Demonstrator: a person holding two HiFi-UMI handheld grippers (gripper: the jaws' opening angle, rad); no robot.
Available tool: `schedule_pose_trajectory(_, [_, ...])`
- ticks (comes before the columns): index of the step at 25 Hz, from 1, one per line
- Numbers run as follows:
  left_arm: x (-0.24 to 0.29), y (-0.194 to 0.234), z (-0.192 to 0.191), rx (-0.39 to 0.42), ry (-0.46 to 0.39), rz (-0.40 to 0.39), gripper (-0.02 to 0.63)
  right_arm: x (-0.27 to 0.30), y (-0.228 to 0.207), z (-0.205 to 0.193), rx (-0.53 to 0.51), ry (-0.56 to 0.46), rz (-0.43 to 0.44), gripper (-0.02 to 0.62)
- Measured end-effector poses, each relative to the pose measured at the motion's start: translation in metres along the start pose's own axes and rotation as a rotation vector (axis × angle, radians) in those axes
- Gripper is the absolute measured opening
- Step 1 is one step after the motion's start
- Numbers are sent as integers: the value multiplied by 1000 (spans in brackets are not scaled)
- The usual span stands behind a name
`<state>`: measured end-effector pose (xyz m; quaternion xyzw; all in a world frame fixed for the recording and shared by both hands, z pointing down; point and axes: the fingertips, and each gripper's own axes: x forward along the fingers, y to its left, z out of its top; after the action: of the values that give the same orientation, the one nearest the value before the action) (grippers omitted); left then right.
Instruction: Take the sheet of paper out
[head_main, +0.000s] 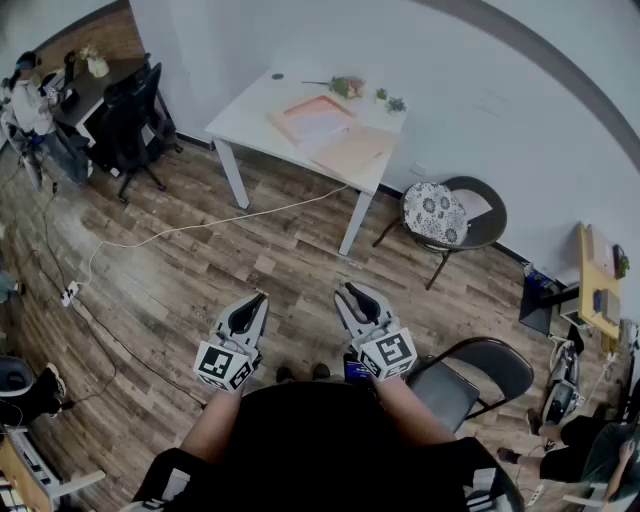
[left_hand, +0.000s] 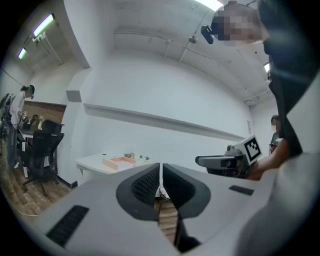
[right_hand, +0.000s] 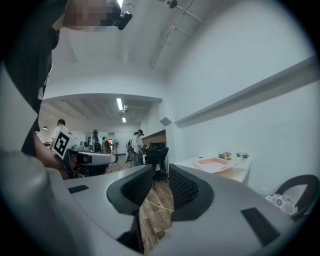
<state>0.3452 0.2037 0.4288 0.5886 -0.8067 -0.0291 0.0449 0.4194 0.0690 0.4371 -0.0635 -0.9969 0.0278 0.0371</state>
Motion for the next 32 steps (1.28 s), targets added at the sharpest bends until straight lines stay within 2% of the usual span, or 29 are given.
schedule_pose_trajectory(8, [4,-4,8,23,-3,17,5,-7,-15,-1,40,-20,-11,123])
schedule_pose_trajectory(14, [0,-9,3,44,8,27,4,-18,-18,5,31,-59,-27,143])
schedule_pose_trajectory(21, [-2,-3,1,60,25,114,5,-27,-30,2,35,-55,-58,169])
schedule_pose_trajectory(27, [2,-4,-3,78,42,180,5,-36,-42,-6,45,-47,-81,150])
schedule_pose_trajectory(32, [13,-10,-3,92,52,188,5,-43,-62,-9,63,-50,-91,141])
